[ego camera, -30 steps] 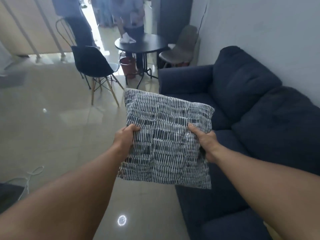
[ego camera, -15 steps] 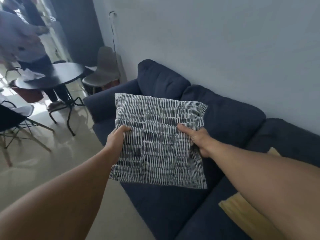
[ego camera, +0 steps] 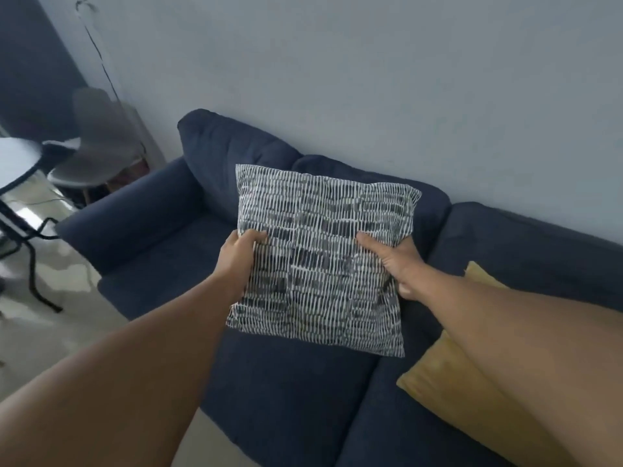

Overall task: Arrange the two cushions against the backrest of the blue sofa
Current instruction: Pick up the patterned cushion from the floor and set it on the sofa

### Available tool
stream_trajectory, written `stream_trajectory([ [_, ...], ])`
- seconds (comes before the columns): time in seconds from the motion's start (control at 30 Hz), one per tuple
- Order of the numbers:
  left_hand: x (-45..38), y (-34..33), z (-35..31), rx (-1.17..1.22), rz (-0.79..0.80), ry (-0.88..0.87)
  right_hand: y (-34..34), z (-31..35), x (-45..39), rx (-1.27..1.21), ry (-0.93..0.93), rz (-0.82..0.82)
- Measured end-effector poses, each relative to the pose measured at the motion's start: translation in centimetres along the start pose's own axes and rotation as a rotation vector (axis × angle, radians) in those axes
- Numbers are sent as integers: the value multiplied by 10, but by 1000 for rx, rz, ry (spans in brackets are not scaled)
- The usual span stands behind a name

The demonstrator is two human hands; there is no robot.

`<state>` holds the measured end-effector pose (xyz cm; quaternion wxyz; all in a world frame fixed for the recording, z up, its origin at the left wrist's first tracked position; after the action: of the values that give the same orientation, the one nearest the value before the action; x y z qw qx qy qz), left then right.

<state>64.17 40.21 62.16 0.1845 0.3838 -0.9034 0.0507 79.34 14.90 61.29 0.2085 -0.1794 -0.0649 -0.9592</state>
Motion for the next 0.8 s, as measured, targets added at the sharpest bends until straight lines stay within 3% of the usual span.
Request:
stream_trajectory([
  [0.37, -85, 13, -35, -104, 195, 93, -37, -10, -39, -112, 94, -231],
  [0.8, -165, -17, -35, -193, 309, 7, -41, -36, -79, -80, 55, -382],
])
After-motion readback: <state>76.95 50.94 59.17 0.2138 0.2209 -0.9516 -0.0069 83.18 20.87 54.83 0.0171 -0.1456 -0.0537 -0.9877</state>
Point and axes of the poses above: each hand's wrist, its own x-axis away from the middle knuckle, its own y-axis out of the back of the hand, z = x × y, the point moved 1 cm from there along -x, towards the middle knuckle, and after that the axes turned 2 degrees about -y, right-handed, at the moved point
